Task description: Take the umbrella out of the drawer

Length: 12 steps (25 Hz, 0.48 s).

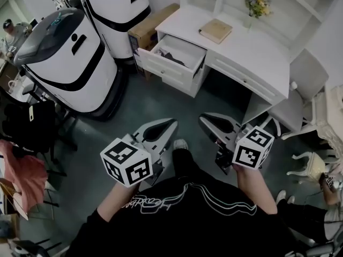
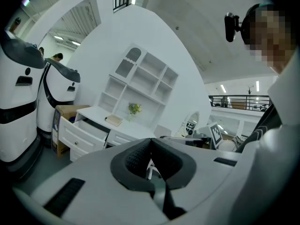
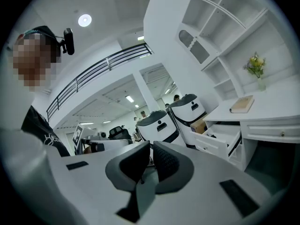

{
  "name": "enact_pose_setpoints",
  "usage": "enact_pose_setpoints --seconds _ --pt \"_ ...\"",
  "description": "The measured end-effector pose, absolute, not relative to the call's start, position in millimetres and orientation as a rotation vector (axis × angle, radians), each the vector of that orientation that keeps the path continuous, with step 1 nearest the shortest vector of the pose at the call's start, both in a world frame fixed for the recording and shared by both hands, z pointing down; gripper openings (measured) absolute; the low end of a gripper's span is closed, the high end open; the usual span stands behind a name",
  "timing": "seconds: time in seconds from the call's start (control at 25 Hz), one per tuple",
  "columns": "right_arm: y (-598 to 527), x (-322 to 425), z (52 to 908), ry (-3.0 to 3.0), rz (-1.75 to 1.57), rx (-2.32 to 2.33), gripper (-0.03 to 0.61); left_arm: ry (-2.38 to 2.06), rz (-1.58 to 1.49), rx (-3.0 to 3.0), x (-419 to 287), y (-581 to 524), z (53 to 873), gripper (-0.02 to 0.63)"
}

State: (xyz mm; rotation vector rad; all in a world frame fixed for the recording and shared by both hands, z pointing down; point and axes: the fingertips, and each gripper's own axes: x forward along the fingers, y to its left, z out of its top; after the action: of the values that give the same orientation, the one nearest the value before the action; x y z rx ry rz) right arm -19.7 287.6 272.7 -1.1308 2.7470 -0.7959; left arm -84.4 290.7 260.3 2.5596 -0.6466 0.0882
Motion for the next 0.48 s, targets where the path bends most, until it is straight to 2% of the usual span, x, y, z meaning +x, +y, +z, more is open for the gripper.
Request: enact_pose_setpoints --seconds 0.48 --pt "111 41 291 2.709 -0.845 -1.08 0.054 -0.723 0.14 2.516 -32 119 278 0.02"
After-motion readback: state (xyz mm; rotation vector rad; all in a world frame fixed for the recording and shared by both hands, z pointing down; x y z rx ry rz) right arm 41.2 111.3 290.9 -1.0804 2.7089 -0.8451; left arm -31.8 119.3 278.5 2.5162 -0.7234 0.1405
